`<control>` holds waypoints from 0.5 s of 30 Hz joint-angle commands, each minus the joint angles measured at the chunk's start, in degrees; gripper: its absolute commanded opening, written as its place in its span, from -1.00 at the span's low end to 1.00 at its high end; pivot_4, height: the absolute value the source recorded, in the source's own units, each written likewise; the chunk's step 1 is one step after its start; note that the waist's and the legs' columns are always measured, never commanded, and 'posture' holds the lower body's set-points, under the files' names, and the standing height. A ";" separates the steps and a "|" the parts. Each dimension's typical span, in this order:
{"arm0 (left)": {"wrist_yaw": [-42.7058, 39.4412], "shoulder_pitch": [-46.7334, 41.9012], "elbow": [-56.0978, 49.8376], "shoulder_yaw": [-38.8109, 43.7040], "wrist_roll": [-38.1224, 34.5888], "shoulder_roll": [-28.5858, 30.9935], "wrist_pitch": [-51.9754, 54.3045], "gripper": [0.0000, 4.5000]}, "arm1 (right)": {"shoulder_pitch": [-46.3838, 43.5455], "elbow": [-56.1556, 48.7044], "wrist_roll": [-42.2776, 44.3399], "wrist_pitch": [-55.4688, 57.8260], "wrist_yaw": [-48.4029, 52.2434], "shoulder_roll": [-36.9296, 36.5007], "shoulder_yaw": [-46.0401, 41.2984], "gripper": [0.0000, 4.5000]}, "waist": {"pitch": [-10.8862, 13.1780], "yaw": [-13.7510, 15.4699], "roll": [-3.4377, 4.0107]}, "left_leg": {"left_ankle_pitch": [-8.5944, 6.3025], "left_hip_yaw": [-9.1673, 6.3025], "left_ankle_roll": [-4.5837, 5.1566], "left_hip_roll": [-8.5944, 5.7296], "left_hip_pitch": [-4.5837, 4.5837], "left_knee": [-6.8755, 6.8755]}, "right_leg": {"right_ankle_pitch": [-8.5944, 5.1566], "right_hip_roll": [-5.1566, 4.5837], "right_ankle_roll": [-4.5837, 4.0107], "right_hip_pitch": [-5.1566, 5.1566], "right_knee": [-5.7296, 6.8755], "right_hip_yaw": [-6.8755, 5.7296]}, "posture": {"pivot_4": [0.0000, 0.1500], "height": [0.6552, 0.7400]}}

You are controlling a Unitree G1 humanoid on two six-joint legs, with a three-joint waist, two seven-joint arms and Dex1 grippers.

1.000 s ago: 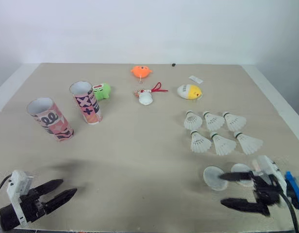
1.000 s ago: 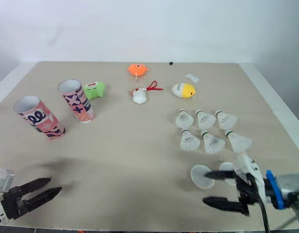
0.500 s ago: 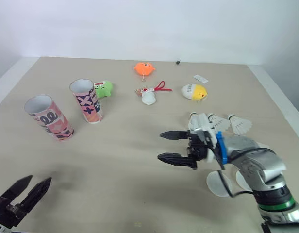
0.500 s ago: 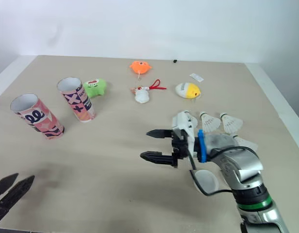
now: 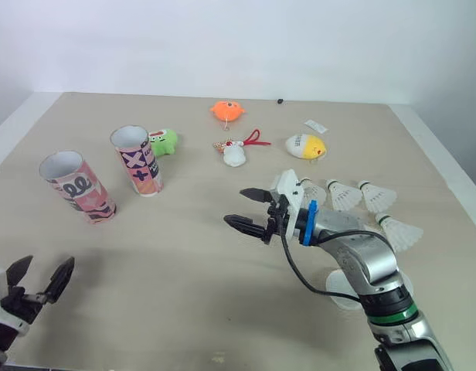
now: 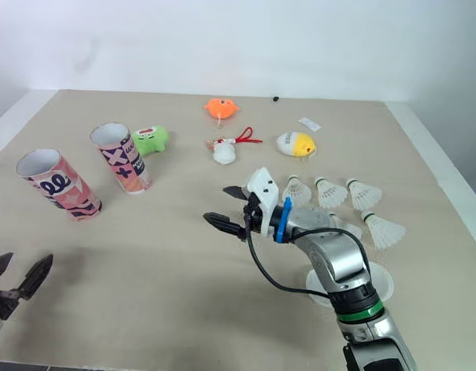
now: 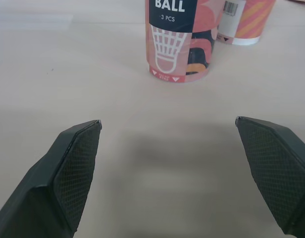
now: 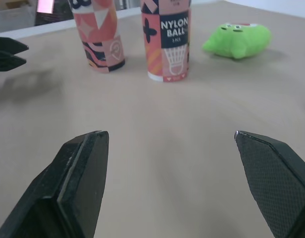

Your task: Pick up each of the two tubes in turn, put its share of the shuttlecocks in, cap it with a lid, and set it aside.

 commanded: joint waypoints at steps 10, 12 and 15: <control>2.64 -17.21 13.66 -6.02 6.74 6.45 -4.09 1.00 | 5.51 -11.45 2.59 1.18 -3.23 0.71 -3.10 0.94 | 0.00 0.00 0.02 | 0.04 0.00 0.01 0.35 0.07 0.19 | 0.19 0.41 -0.16 0.01 0.12 0.01 | 1.00 1.00; 2.03 -20.52 16.78 -7.21 7.04 7.42 -3.96 1.00 | 5.94 -12.17 2.80 1.31 -3.80 0.78 -3.56 0.94 | 0.00 0.01 0.02 | 0.04 0.01 0.00 0.39 0.06 0.19 | 0.19 0.46 -0.19 -0.01 0.13 0.02 | 1.00 1.00; 0.98 -24.63 20.43 -9.17 7.50 8.67 -3.79 1.00 | 6.48 -13.02 3.31 1.73 -3.87 0.33 -4.34 0.94 | 0.00 0.02 0.01 | 0.04 -0.03 0.00 0.43 0.06 0.18 | 0.20 0.55 -0.21 0.00 0.14 0.01 | 1.00 1.00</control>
